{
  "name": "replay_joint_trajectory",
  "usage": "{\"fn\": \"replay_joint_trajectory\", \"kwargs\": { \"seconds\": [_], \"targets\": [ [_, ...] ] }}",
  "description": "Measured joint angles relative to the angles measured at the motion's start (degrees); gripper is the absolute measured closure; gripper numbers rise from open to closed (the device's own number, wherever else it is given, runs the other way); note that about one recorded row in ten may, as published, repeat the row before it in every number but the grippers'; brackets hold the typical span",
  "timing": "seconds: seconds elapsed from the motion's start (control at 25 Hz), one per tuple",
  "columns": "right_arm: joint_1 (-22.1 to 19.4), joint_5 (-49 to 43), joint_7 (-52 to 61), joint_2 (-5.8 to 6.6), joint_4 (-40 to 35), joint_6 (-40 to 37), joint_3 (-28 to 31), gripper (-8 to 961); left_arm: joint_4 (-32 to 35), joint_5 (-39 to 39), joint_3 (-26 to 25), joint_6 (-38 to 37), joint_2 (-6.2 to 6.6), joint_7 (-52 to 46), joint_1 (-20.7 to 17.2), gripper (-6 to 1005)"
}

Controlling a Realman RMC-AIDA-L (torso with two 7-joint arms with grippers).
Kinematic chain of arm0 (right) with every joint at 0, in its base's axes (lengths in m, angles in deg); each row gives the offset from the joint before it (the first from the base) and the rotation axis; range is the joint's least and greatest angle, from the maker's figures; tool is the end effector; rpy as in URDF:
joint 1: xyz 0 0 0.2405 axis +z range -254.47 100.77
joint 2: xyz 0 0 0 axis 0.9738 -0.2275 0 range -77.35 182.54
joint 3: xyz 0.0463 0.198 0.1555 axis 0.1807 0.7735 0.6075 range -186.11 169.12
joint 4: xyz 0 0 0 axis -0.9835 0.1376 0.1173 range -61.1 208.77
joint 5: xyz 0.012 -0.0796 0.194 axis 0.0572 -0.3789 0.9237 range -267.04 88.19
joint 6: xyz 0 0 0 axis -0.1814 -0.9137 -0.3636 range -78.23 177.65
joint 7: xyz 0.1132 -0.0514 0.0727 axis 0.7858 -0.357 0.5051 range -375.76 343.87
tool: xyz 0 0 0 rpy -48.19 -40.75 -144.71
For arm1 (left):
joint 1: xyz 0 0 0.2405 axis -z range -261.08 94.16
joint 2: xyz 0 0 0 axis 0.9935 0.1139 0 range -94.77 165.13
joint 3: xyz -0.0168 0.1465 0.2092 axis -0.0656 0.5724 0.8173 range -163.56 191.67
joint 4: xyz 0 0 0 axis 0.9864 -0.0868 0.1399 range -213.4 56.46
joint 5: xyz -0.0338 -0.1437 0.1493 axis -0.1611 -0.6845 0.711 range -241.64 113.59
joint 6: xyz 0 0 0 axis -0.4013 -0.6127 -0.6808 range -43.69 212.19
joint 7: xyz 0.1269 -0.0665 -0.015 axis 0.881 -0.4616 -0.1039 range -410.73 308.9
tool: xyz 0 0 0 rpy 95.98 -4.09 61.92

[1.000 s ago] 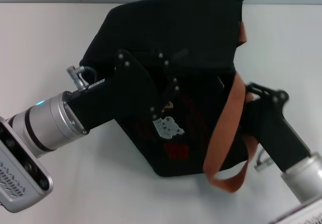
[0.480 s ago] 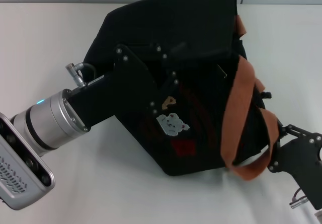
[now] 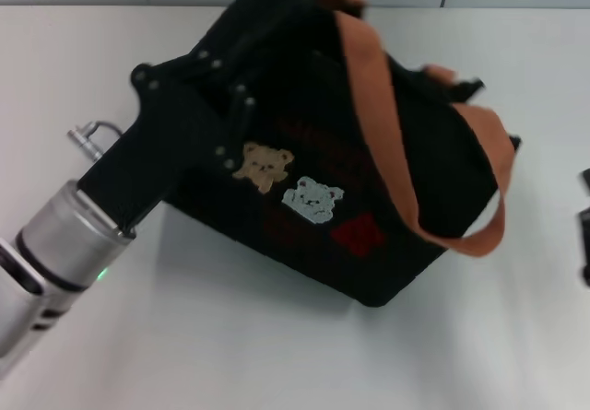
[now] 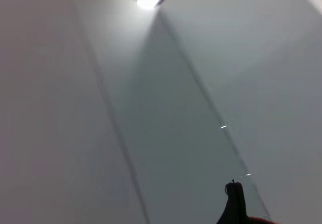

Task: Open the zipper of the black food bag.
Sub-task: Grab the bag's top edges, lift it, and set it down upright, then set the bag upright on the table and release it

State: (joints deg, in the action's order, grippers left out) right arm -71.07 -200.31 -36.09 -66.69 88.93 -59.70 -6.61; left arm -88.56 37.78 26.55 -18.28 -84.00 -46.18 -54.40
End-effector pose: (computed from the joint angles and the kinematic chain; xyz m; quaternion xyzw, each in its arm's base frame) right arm 0.2928 0.1600 -0.0290 -0.7000 -0.0359 0.3580 0.6169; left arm -0.2292 0.2664 -0.0444 -0.7679 0.0868 -0.4585 0.4388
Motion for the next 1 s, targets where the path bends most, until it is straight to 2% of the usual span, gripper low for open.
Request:
{"fn": "replay_joint_trajectory", "kwargs": {
  "seconds": [0.04, 0.08, 0.24, 0.28, 0.4, 0.48, 0.76, 1.0],
  "targets": [
    [0.26, -0.05, 4.34, 0.0, -1.63, -1.96, -0.03, 827, -1.01, -0.01, -1.07, 0.71, 0.0, -2.12, -1.03, 910],
    [1.39, -0.14, 12.44, -0.05, -4.46, -3.93, -0.21, 784, -2.53, 0.05, -2.63, 1.96, 0.0, -6.25, -2.66, 910],
    [3.66, -0.61, 21.01, -0.05, -7.04, -4.15, -0.82, 613, -4.64, -0.14, -4.81, 5.0, -0.01, -13.12, -4.22, 910],
    [4.71, -0.85, 24.42, -0.08, -8.65, -4.13, -1.45, 580, -5.46, -0.28, -7.39, 7.91, 0.0, -18.23, -5.43, 910],
    [5.28, -1.04, 26.32, -0.11, -9.38, -3.98, -1.82, 481, -5.36, -0.14, -8.7, 9.98, 0.0, -21.02, -6.58, 910],
    [5.56, -1.71, 28.19, -0.05, -9.78, -3.92, -2.43, 415, -3.7, 0.64, -7.58, 10.63, -0.01, -21.17, -7.75, 910],
    [6.25, -2.11, 33.47, -0.01, -12.16, -4.23, -3.52, 311, 1.83, 7.97, -5.68, 9.3, 0.41, -21.49, -7.59, 910],
    [7.14, -2.2, 37.7, 0.02, -14.78, -4.39, -4.78, 294, 4.2, 10.62, -5.89, 6.03, 0.41, -21.32, -7.22, 754]
  ]
}}
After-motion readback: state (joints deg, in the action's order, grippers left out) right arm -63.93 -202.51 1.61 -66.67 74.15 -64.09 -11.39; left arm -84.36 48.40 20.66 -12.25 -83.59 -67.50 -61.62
